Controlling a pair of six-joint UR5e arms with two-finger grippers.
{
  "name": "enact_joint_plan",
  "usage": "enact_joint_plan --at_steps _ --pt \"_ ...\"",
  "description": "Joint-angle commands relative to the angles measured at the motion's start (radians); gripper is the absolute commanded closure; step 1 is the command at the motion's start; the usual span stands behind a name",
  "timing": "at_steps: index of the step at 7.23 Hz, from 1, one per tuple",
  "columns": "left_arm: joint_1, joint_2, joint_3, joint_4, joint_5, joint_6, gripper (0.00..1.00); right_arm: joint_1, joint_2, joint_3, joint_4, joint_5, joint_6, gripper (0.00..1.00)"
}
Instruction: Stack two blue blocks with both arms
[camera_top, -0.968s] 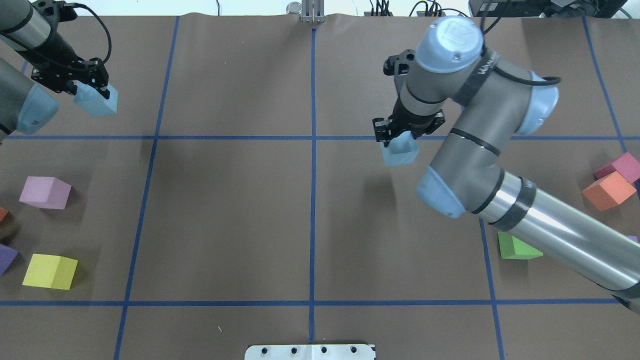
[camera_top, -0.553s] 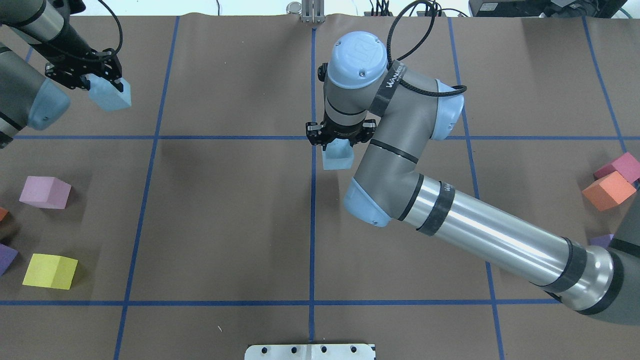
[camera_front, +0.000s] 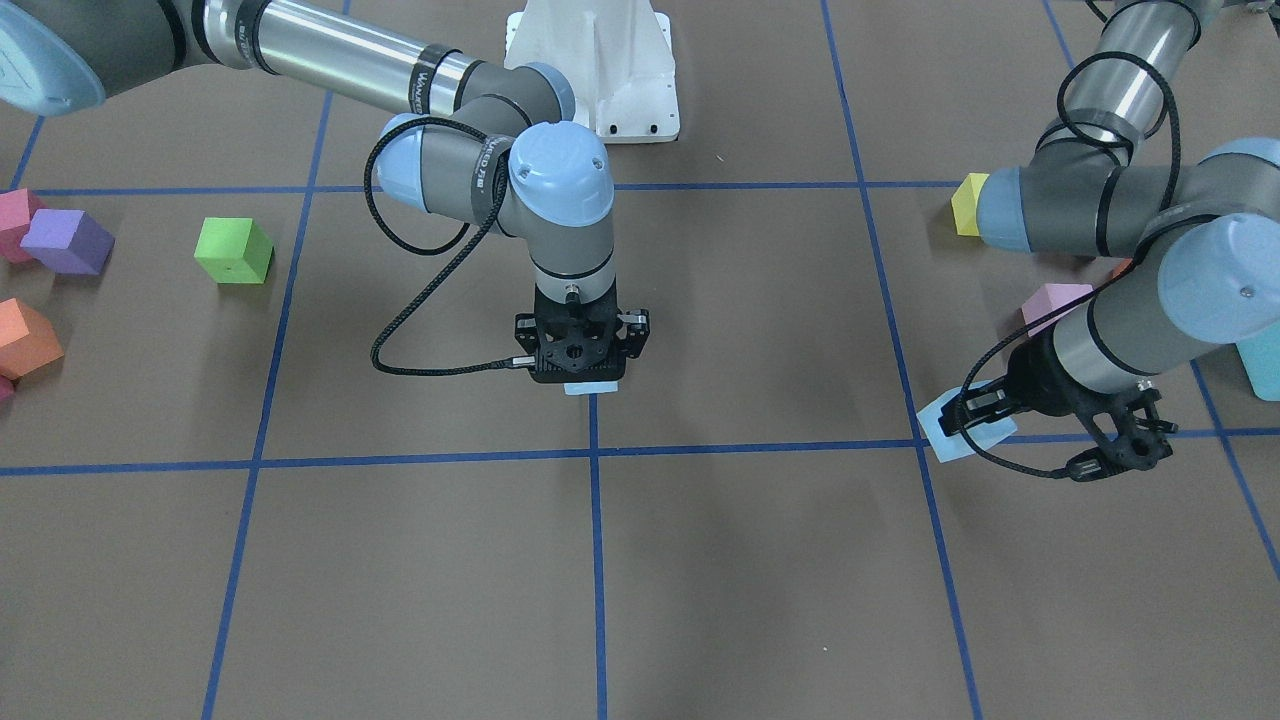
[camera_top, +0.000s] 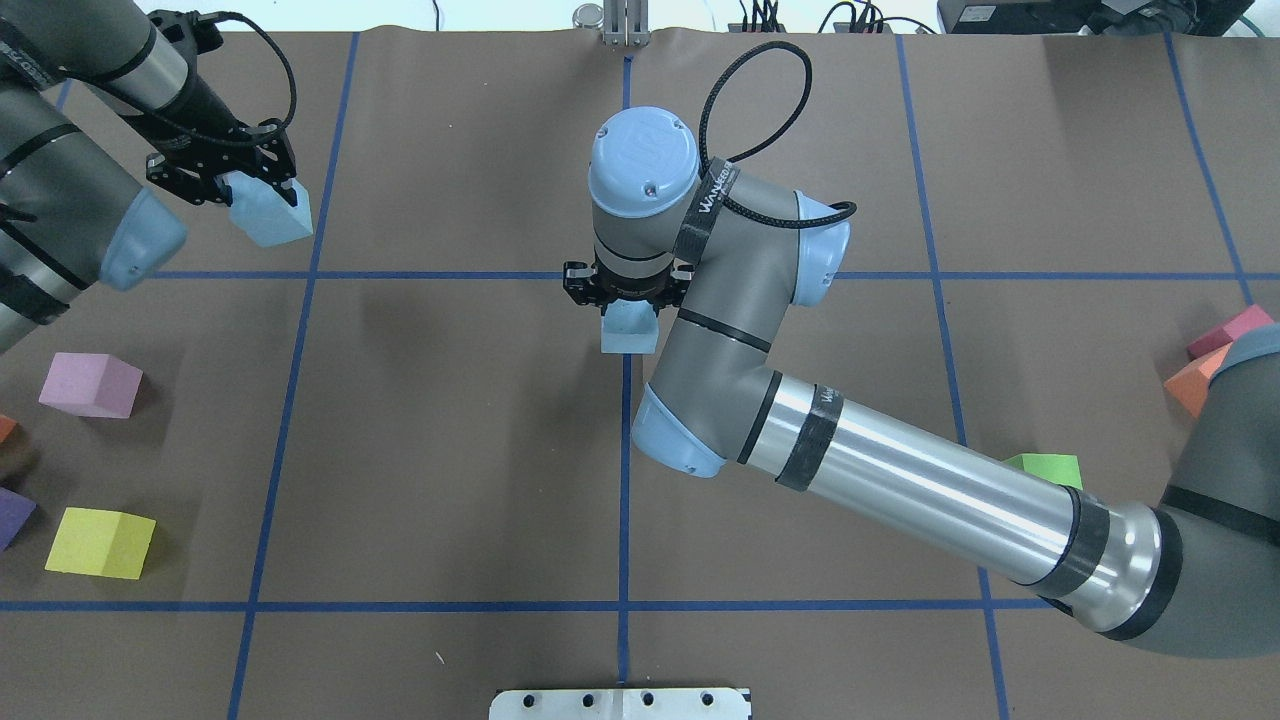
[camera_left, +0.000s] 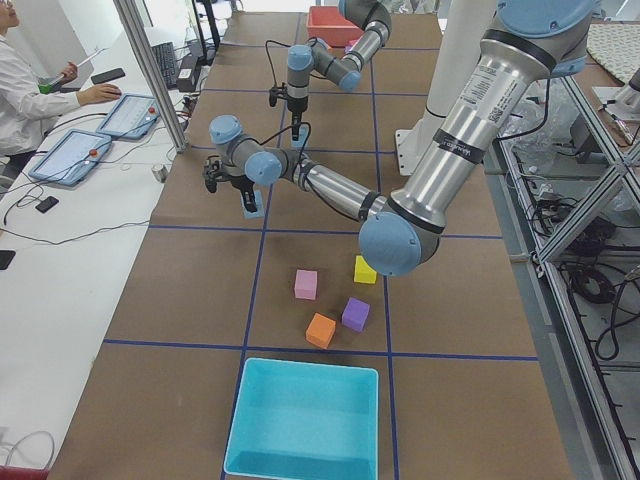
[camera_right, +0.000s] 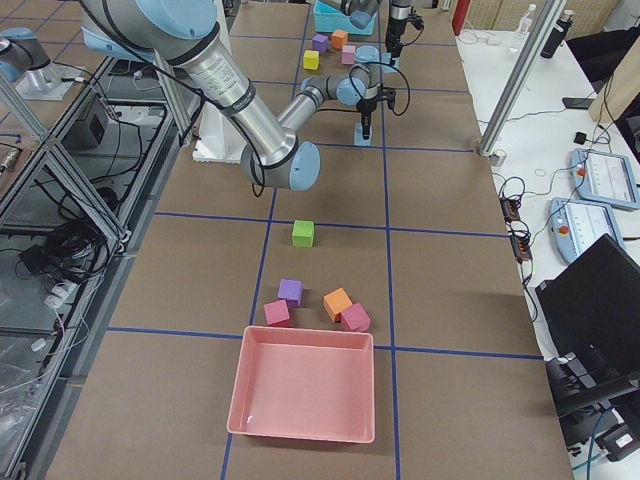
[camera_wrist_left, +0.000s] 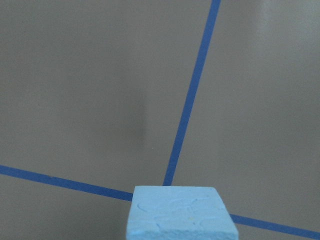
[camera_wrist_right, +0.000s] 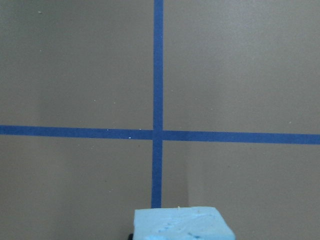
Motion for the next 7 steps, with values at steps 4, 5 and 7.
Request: enact_joint_plan --at_steps 4,5,7 --pt "0.073 -0.051 -0.029 0.0 0.005 -0.162 0.52 -0.022 0.024 -0.038 -0.001 -0.024 0.028 0.0" --pt "0.076 -0.063 -0.032 0.0 0.005 -0.189 0.52 -0.02 0.023 -0.038 -0.001 -0.023 0.028 0.0" --pt "0.117 -0.098 -0.044 0.001 0.006 -0.257 0.52 0.021 0.021 0.026 -0.01 -0.003 0.027 0.0"
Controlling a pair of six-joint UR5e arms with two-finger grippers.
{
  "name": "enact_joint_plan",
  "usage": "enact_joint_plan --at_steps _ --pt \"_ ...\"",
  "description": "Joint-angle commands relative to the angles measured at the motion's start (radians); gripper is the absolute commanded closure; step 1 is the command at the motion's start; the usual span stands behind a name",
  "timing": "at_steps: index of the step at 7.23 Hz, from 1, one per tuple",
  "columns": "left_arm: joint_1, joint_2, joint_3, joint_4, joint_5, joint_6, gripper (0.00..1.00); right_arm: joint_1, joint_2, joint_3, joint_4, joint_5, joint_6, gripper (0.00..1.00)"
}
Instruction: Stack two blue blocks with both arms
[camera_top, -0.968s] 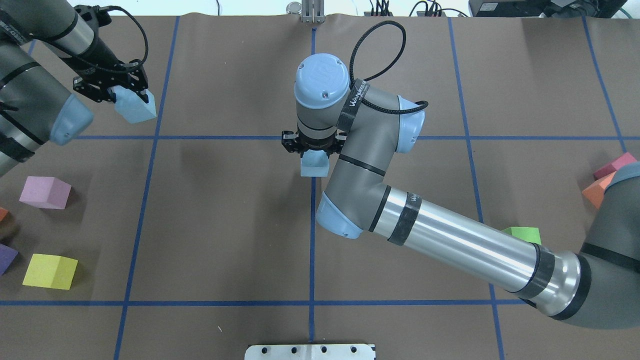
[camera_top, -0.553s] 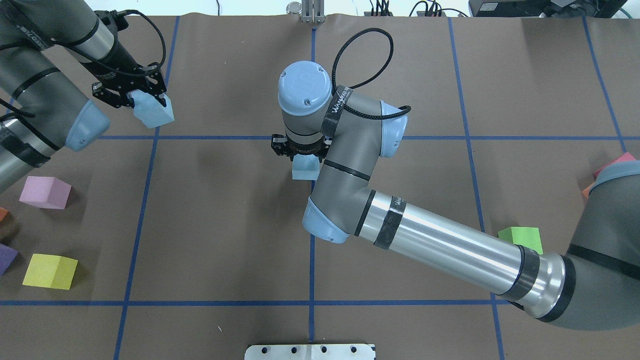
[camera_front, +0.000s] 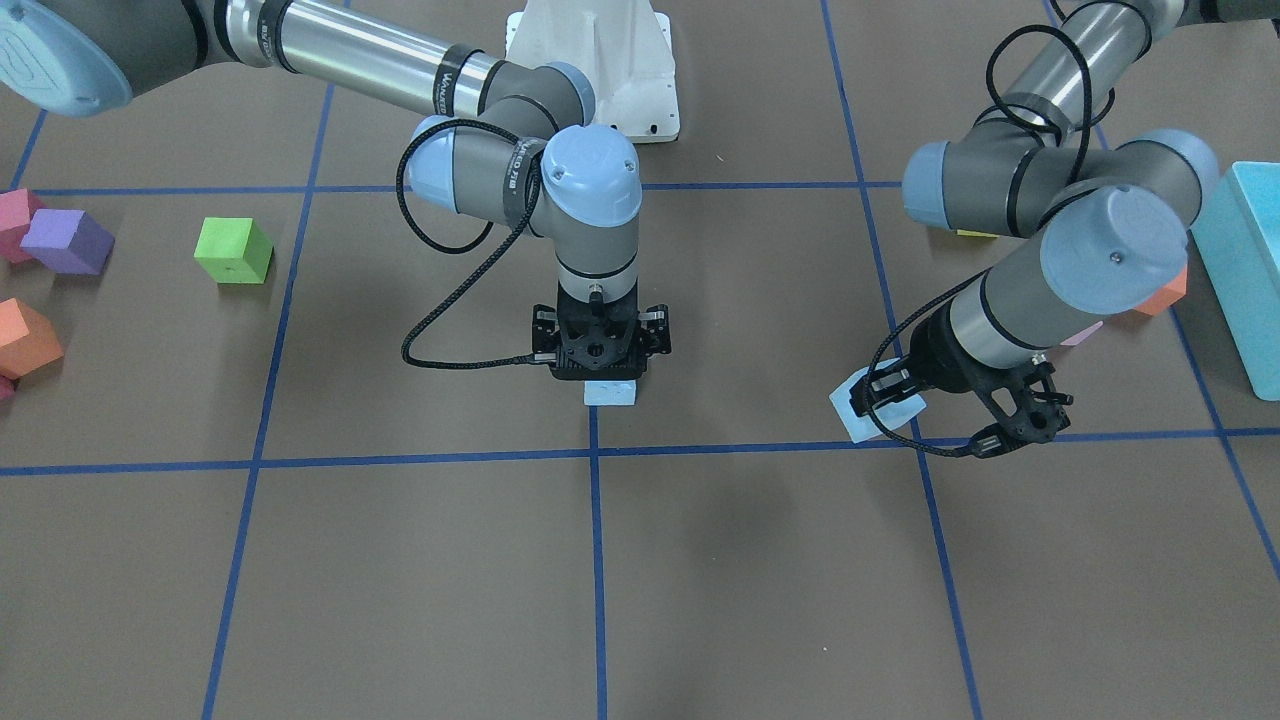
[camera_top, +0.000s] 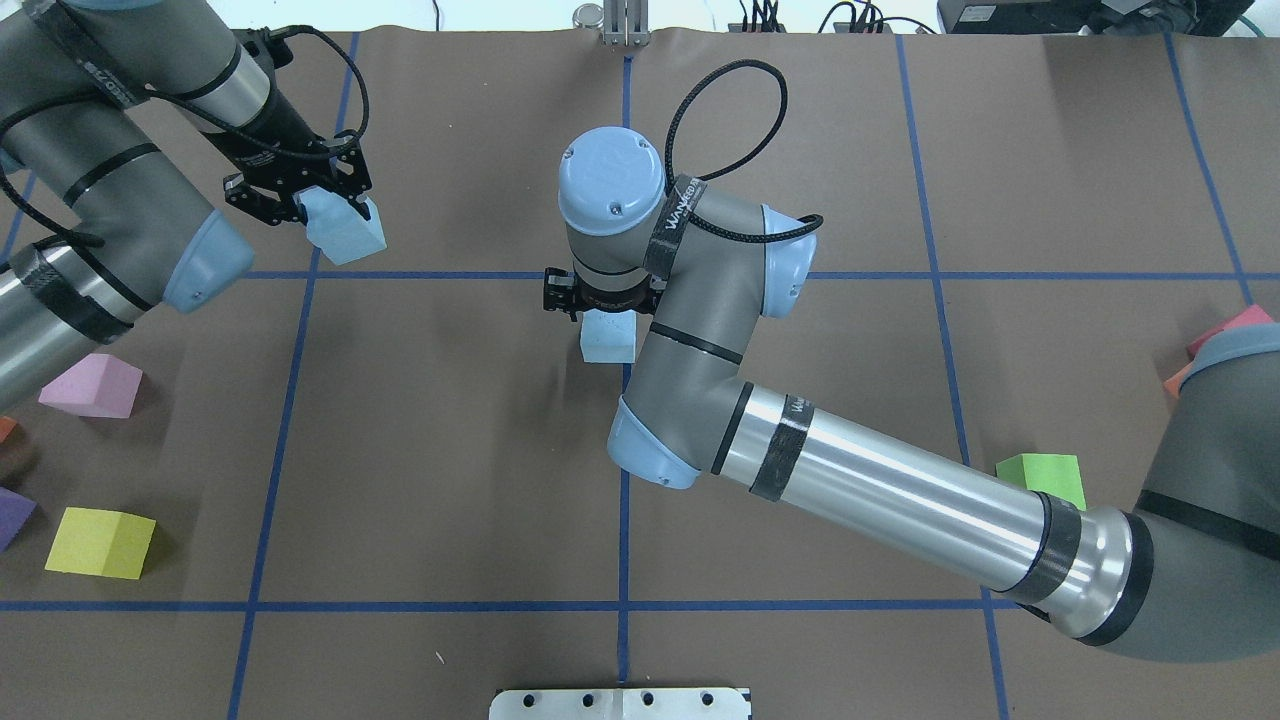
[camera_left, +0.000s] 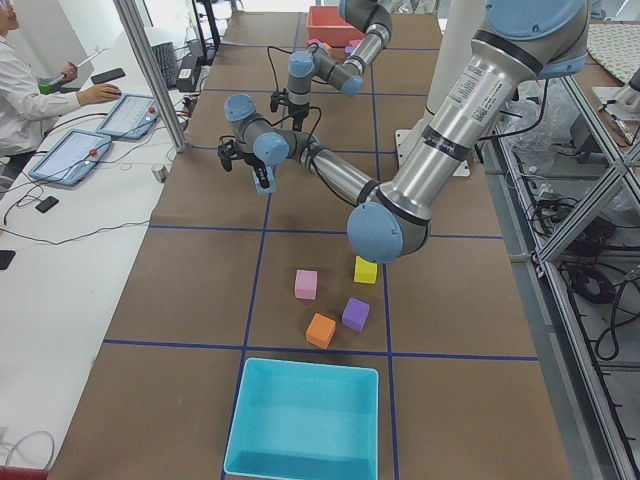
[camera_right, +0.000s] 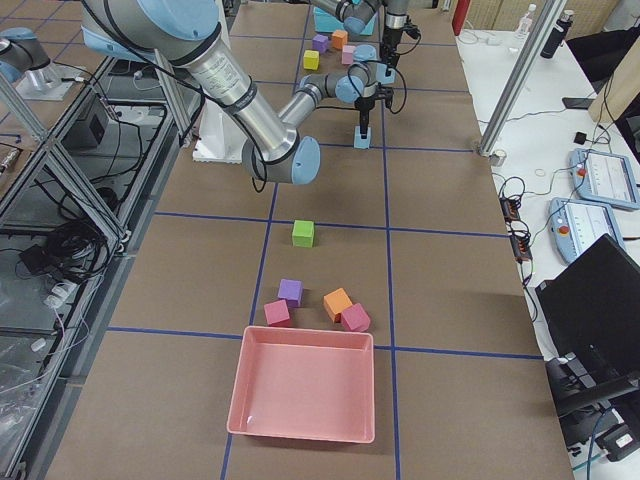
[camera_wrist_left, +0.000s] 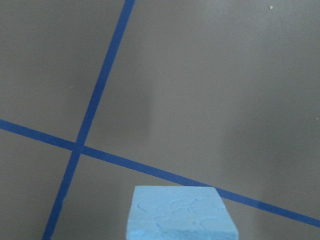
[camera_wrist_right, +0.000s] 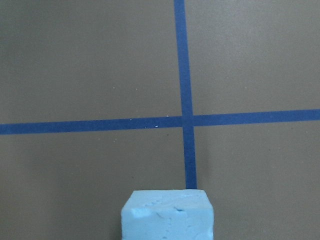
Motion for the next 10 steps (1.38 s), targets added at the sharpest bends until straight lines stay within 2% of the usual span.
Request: enact_joint_plan --at_steps 1,3,4,6,7,10 --pt "0.079 -0.061 -0.001 0.0 0.042 -0.065 0.52 0.08 -0.058 0.102 -0.007 0.059 -0.021 0.0" --pt "0.176 -0.17 0.013 0.061 0.156 -0.065 0.52 0.219 -0.208 0.205 -0.007 0.162 -0.181 0.0" --pt "0.214 -0.213 0.013 0.085 0.208 -0.056 0.53 0.264 -0.244 0.212 -0.006 0.2 -0.253 0.0" --pt "0.264 -0.283 0.046 0.084 0.295 -0.036 0.55 0.29 -0.273 0.212 -0.003 0.213 -0.304 0.0" --pt "0.28 -0.334 0.101 0.081 0.305 -0.021 0.54 0.298 -0.28 0.212 -0.003 0.211 -0.32 0.0" --pt "0.317 -0.347 0.116 0.073 0.303 -0.016 0.54 0.303 -0.293 0.212 -0.003 0.21 -0.335 0.0"
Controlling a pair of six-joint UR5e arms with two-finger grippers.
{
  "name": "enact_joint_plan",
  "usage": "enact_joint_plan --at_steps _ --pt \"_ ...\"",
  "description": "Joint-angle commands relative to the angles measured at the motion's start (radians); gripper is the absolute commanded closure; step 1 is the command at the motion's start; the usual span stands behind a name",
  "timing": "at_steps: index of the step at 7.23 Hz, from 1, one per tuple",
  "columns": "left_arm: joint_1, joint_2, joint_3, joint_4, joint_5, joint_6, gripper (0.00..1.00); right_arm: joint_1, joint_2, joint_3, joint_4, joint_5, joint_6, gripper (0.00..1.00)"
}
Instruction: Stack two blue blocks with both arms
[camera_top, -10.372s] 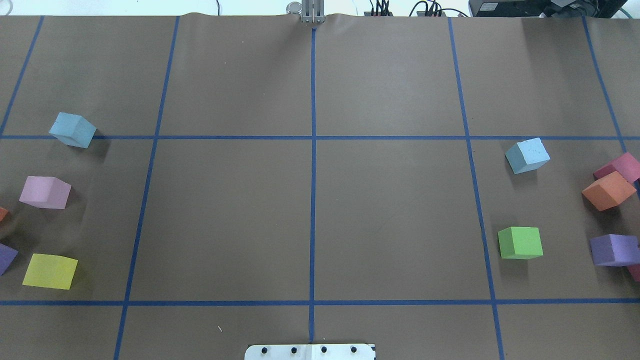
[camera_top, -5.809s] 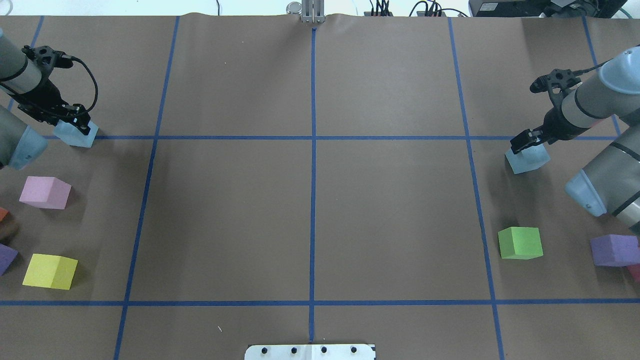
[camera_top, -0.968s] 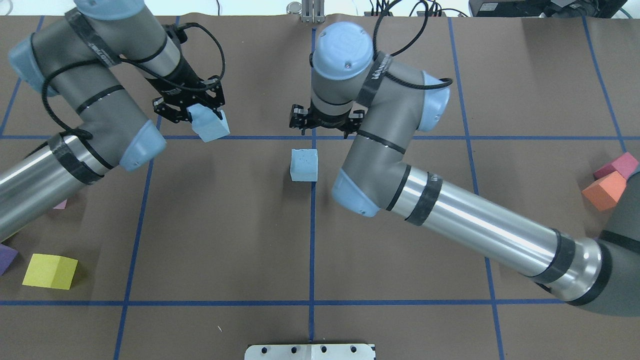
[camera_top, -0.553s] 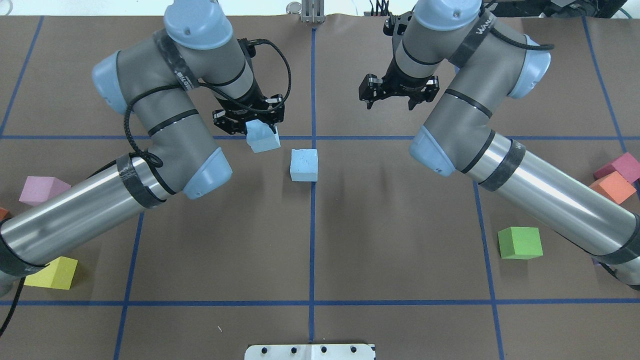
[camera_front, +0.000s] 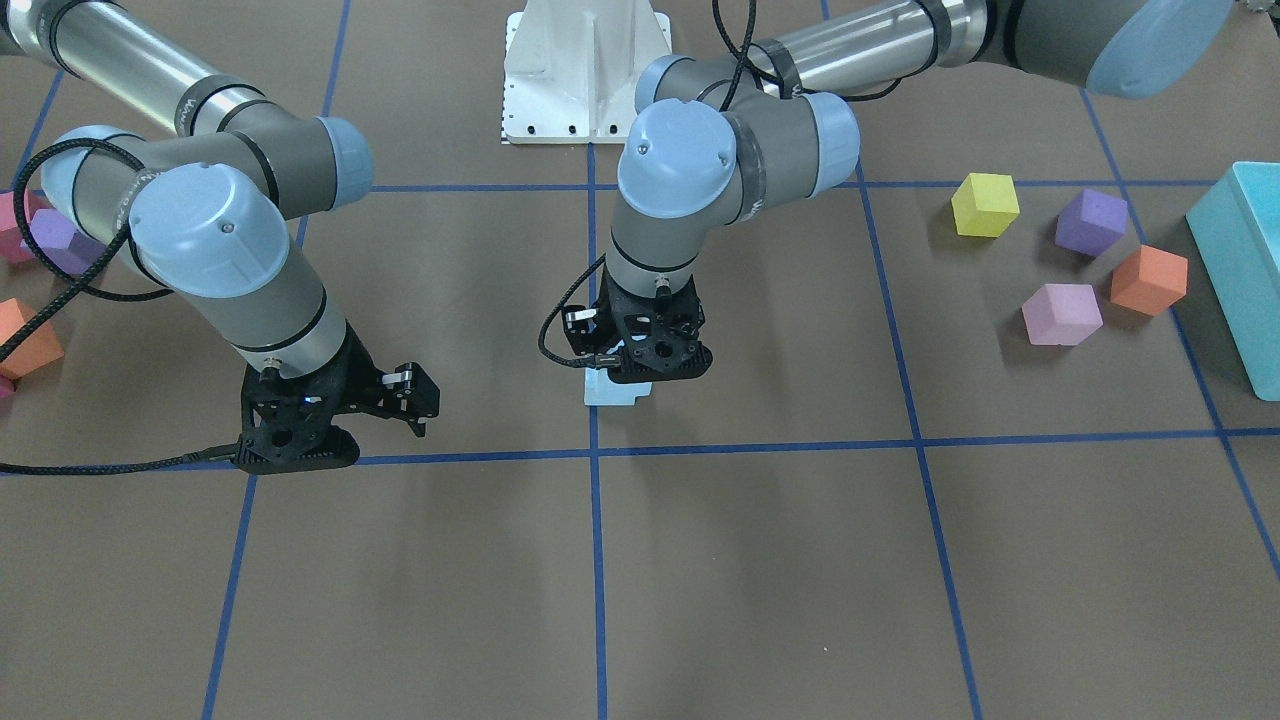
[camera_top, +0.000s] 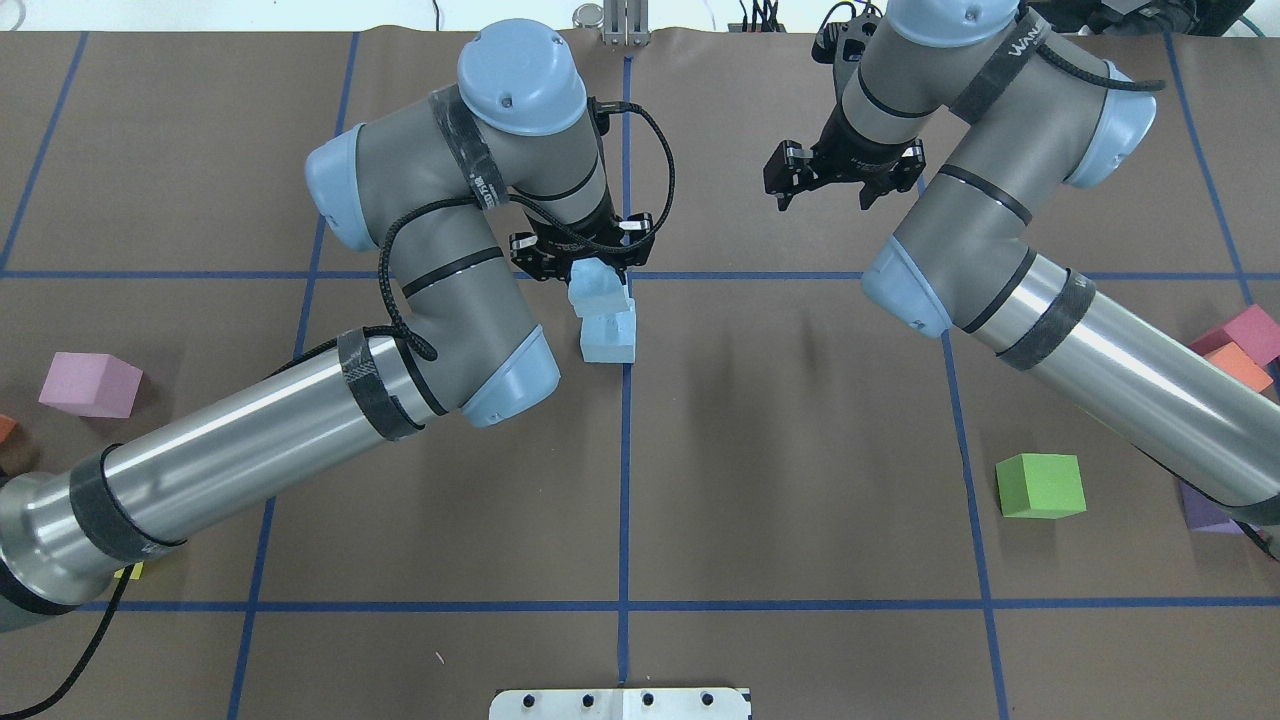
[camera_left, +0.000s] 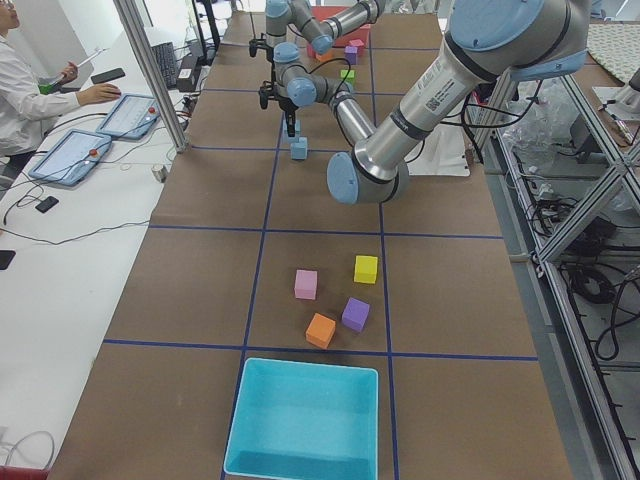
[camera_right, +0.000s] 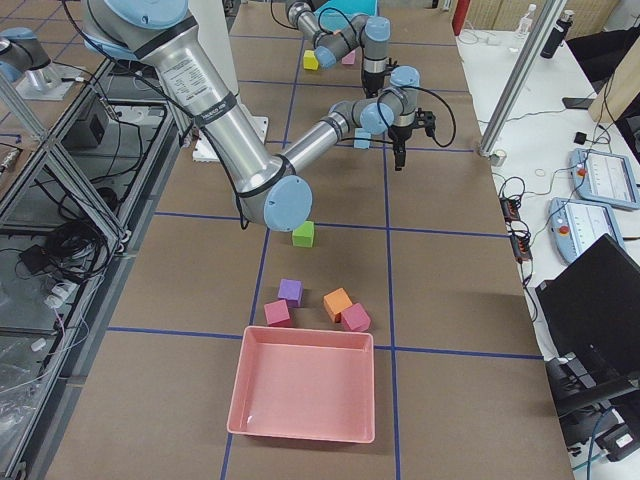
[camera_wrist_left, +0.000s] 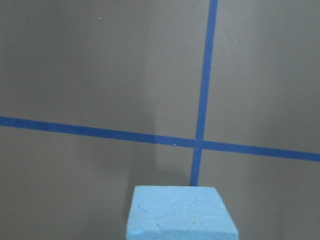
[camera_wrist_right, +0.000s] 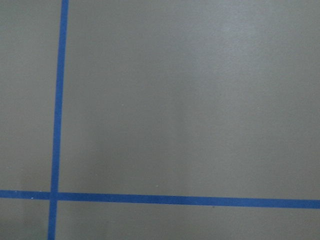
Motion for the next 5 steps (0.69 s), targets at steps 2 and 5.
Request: enact_joint_plan --at_steps 2,5 --pt "0.027 0.003 0.007 0.0 0.002 -0.003 0.53 0.001 -0.006 0.0 0.002 -0.007 -0.004 0.0" --pt "0.027 0.013 -0.001 0.0 0.002 -0.001 0.19 0.001 -0.007 0.002 0.005 -0.011 -0.006 0.0"
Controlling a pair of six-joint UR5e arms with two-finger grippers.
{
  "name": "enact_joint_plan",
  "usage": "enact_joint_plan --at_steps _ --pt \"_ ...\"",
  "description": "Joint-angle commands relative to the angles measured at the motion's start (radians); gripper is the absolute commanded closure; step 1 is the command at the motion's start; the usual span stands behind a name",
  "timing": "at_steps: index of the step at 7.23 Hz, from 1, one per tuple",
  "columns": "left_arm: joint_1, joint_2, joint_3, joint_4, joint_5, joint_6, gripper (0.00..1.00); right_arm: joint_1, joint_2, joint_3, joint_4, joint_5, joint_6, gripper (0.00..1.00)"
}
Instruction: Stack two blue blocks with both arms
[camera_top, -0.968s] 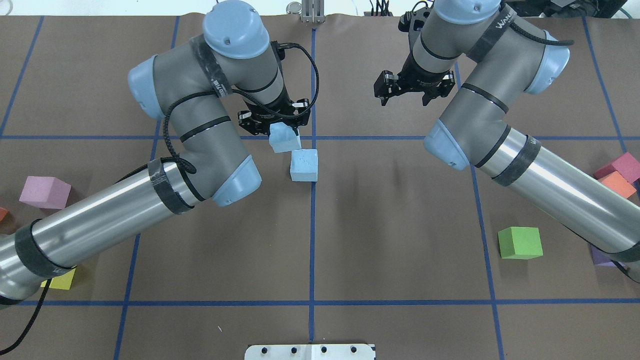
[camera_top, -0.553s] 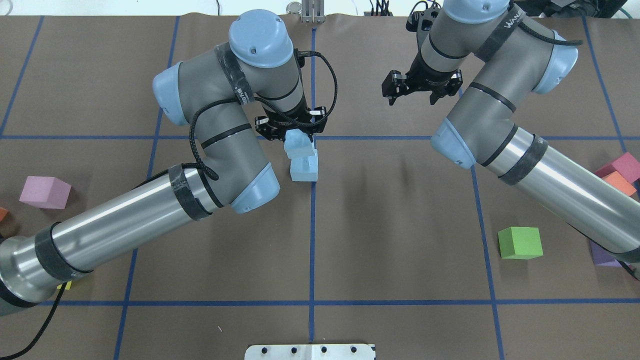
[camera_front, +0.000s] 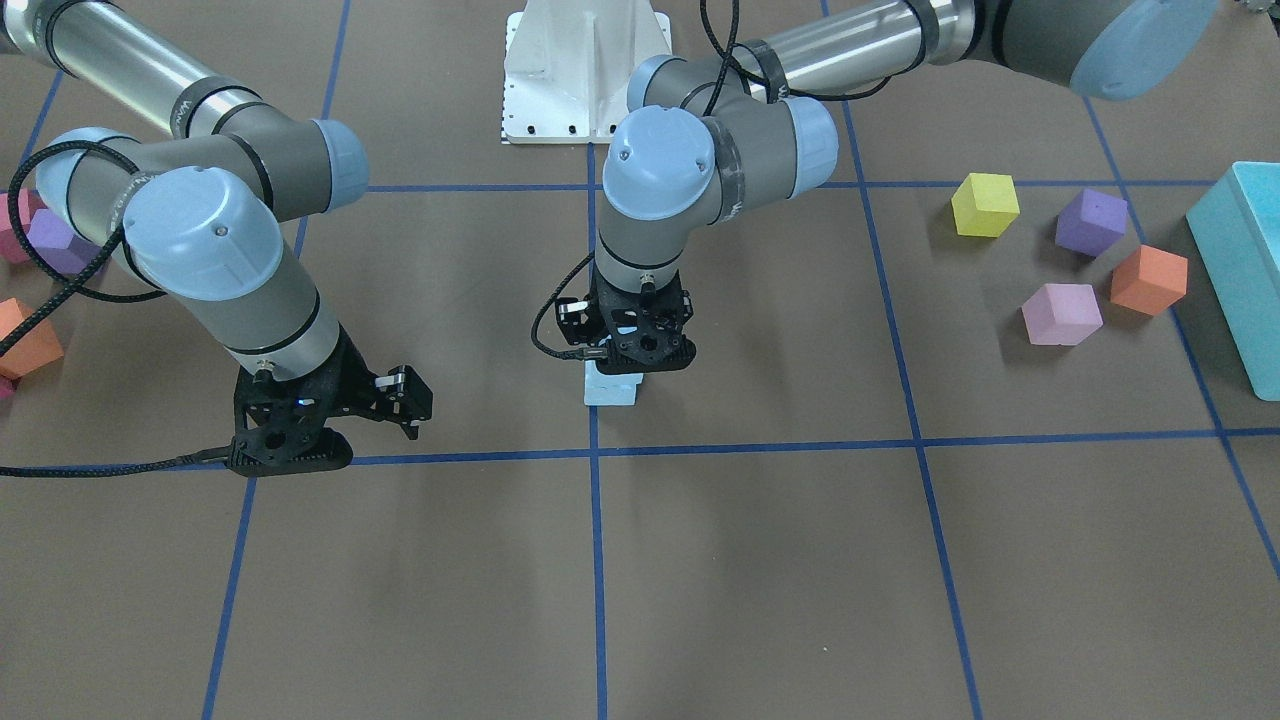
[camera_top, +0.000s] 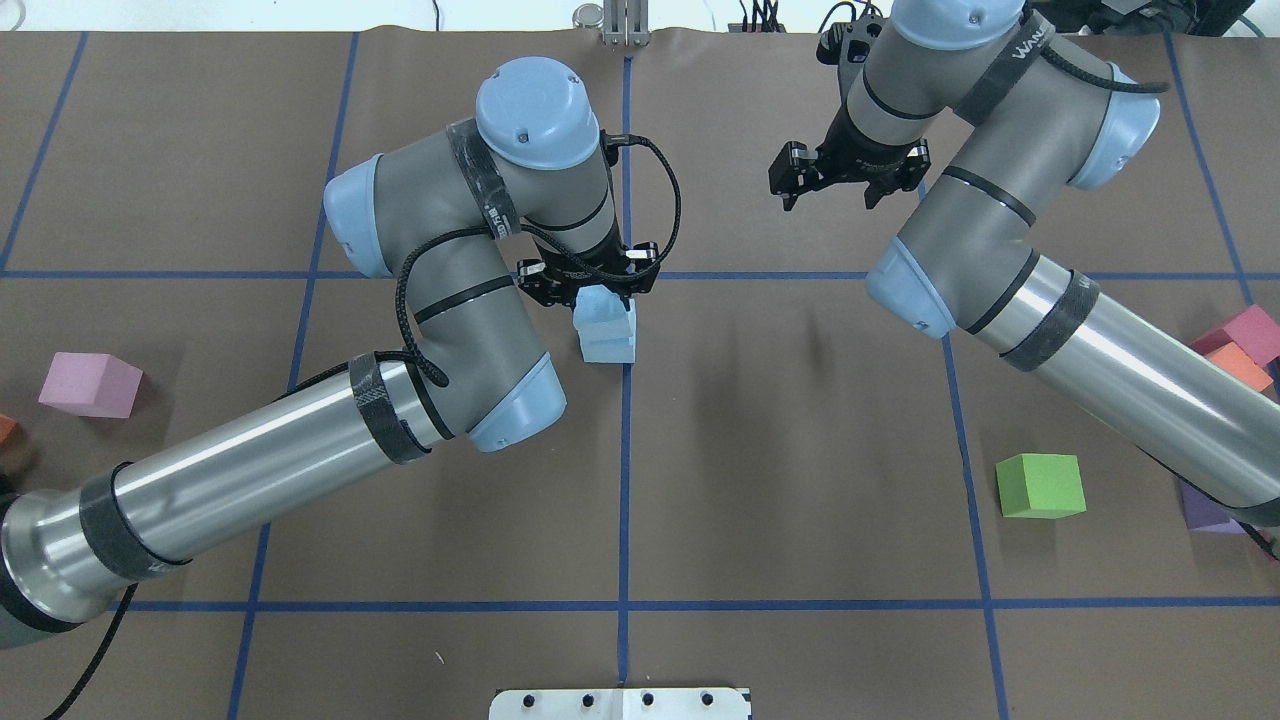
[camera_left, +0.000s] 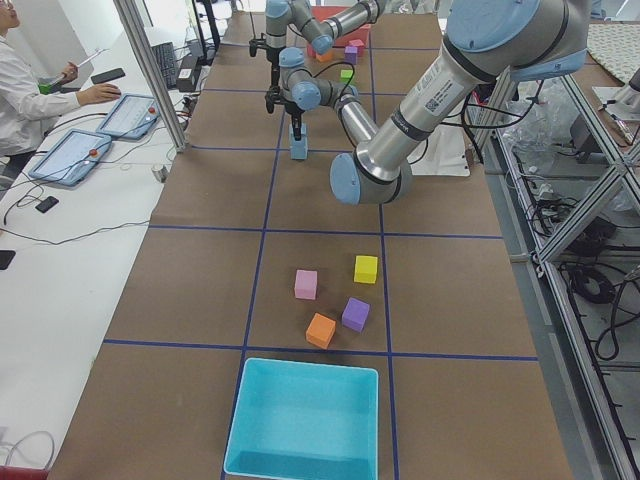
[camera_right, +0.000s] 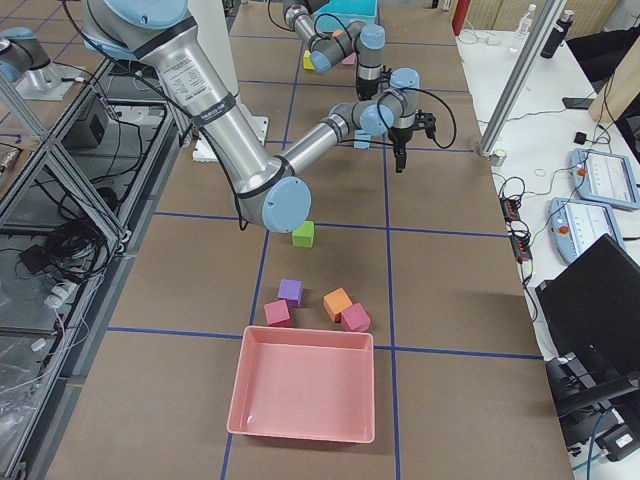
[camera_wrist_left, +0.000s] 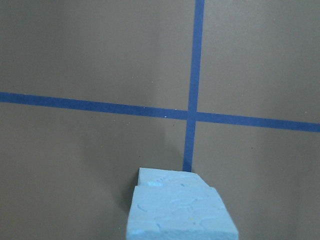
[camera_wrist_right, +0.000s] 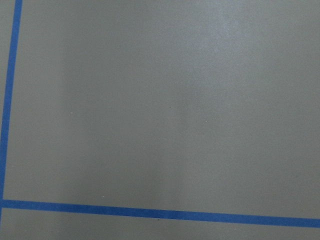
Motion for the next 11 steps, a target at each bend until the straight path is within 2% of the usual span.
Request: enact_joint_plan --at_steps 1,2,4,5,6,7,8,9,10,11 --pt "0.001 0.016 -0.022 -0.006 0.049 0.002 0.02 0.0 -0.002 0.006 0.003 -0.007 -0.001 0.0" --pt "0.001 0.016 -0.023 -0.006 0.051 -0.001 0.01 0.0 -0.003 0.01 0.003 -0.038 -0.021 0.0" --pt "-0.006 0.016 -0.057 0.008 0.045 -0.009 0.01 0.012 -0.017 0.007 0.003 -0.034 -0.036 0.0" --pt "-0.057 0.018 -0.118 0.055 -0.008 -0.007 0.0 0.073 -0.046 0.03 -0.009 0.011 -0.036 0.0" --pt "-0.153 0.092 -0.204 0.095 -0.131 0.02 0.0 0.159 -0.128 0.074 -0.008 0.101 -0.048 0.0" --pt "-0.25 0.217 -0.306 0.106 -0.183 0.185 0.0 0.245 -0.201 0.117 -0.009 0.149 -0.121 0.0" --pt "-0.359 0.348 -0.35 0.107 -0.217 0.397 0.0 0.309 -0.305 0.162 -0.008 0.152 -0.245 0.0" --pt "-0.483 0.451 -0.347 0.107 -0.273 0.635 0.0 0.378 -0.377 0.165 -0.009 0.167 -0.409 0.0" --pt "-0.592 0.543 -0.32 0.107 -0.325 0.844 0.0 0.446 -0.428 0.171 -0.009 0.195 -0.492 0.0" --pt "-0.663 0.595 -0.268 0.107 -0.355 0.961 0.0 0.509 -0.471 0.174 -0.009 0.221 -0.496 0.0"
